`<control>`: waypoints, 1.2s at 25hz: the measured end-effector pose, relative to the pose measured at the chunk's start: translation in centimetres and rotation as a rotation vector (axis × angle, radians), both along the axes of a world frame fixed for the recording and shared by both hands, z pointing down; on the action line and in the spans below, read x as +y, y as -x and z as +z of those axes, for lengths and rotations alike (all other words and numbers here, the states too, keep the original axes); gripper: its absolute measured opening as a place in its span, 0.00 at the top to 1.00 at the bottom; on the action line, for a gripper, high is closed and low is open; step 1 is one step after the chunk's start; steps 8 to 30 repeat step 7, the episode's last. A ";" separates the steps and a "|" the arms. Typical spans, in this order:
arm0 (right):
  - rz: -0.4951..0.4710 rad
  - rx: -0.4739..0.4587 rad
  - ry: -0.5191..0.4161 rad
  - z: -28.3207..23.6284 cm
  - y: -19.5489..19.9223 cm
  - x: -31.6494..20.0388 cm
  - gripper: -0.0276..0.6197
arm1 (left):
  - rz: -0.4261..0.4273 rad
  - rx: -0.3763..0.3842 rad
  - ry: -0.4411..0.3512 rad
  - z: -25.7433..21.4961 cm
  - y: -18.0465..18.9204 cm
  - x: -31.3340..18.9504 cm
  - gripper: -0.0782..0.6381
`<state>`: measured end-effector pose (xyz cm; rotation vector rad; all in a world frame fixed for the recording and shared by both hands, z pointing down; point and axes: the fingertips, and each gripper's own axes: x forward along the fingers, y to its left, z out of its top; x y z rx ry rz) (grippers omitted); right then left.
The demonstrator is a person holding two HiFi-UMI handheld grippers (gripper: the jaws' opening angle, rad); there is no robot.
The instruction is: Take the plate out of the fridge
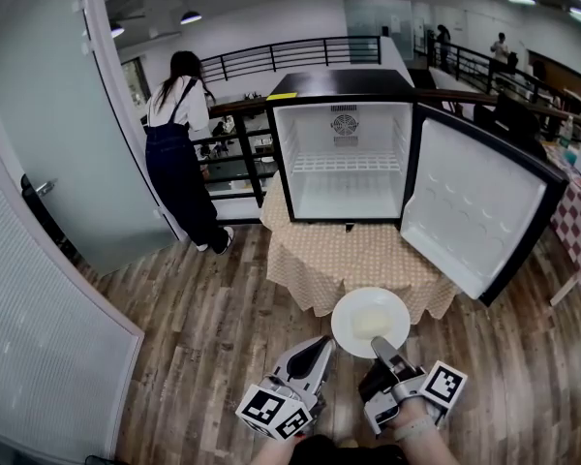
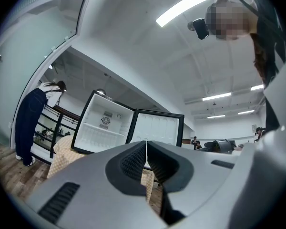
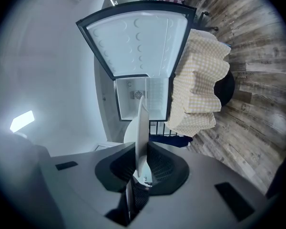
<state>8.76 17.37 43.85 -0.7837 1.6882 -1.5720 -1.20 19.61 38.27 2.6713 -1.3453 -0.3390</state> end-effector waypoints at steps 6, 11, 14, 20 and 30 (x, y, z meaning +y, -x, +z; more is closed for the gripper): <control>0.023 0.003 0.006 0.7 -0.5 -0.6 0.86 | 0.014 0.000 0.014 0.9 -0.1 -0.2 0.87; 0.027 0.003 0.007 0.8 -0.5 -0.7 0.86 | 0.013 0.000 0.016 1.0 0.1 -0.3 0.87; 0.027 0.003 0.007 0.8 -0.5 -0.7 0.86 | 0.013 0.000 0.016 1.0 0.1 -0.3 0.87; 0.027 0.003 0.007 0.8 -0.5 -0.7 0.86 | 0.013 0.000 0.016 1.0 0.1 -0.3 0.87; 0.027 0.003 0.007 0.8 -0.5 -0.7 0.86 | 0.013 0.000 0.016 1.0 0.1 -0.3 0.87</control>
